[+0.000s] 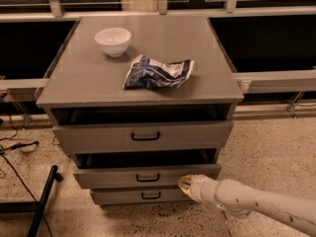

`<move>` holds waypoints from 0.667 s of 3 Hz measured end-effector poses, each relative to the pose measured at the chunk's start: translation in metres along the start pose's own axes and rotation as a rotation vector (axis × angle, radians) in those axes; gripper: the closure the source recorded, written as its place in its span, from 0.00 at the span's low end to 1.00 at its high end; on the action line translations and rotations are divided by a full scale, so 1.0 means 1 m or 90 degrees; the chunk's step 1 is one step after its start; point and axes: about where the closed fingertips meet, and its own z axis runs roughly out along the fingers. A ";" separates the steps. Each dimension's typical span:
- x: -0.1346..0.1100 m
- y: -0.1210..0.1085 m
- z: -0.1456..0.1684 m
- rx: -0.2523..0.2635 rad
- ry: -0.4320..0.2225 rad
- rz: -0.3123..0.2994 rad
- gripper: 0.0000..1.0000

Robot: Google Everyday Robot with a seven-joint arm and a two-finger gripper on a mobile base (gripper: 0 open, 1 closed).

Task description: Close middle drawer

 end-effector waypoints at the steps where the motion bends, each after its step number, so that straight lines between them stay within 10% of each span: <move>1: 0.011 0.022 -0.023 -0.058 0.032 0.037 1.00; 2: 0.022 0.051 -0.043 -0.132 0.049 0.073 1.00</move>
Offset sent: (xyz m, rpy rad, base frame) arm -0.1099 -0.0345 -0.0118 0.0146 0.4002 0.0408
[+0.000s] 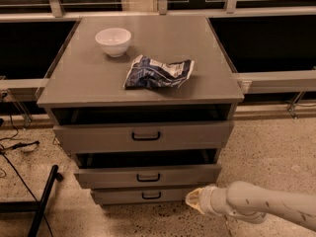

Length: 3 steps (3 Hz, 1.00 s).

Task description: Close middle drawer

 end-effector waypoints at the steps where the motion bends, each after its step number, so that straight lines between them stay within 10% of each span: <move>1: 0.008 0.012 -0.004 -0.030 0.002 0.019 1.00; 3: 0.013 0.010 0.002 -0.015 -0.022 0.028 1.00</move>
Offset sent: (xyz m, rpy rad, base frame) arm -0.0165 -0.0116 -0.0108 0.0527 0.0577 -0.0183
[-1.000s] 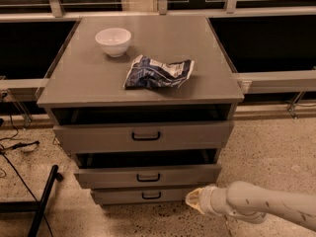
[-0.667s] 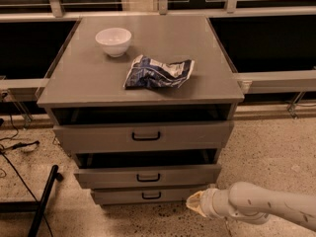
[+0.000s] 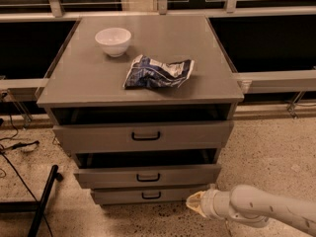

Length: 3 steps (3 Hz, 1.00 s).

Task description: Close middle drawer

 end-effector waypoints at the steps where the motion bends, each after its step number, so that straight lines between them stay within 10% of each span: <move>1: -0.003 -0.008 0.008 0.017 -0.016 -0.007 1.00; 3: -0.017 -0.051 0.034 0.056 -0.026 -0.036 1.00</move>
Offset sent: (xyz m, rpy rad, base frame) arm 0.0406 0.0083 -0.0040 0.0277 -0.1099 -0.0160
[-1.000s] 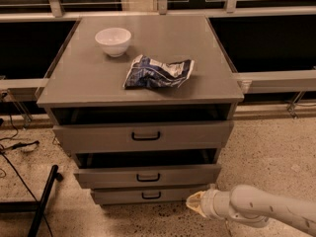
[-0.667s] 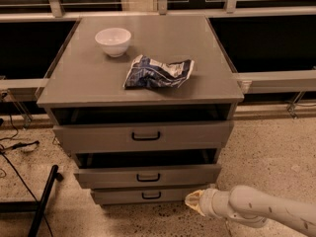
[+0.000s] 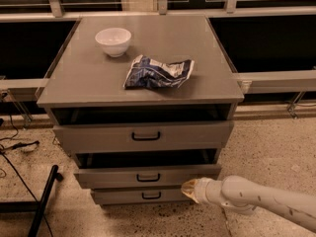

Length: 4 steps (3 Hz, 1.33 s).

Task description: Close middle drawer

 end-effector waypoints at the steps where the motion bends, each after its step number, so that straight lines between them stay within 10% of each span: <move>1: 0.001 0.001 0.001 0.004 0.001 0.001 1.00; 4: -0.002 -0.022 0.012 0.032 -0.001 -0.004 1.00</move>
Offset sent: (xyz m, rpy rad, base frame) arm 0.0108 -0.0039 0.0007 -0.0139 -0.0367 -0.0243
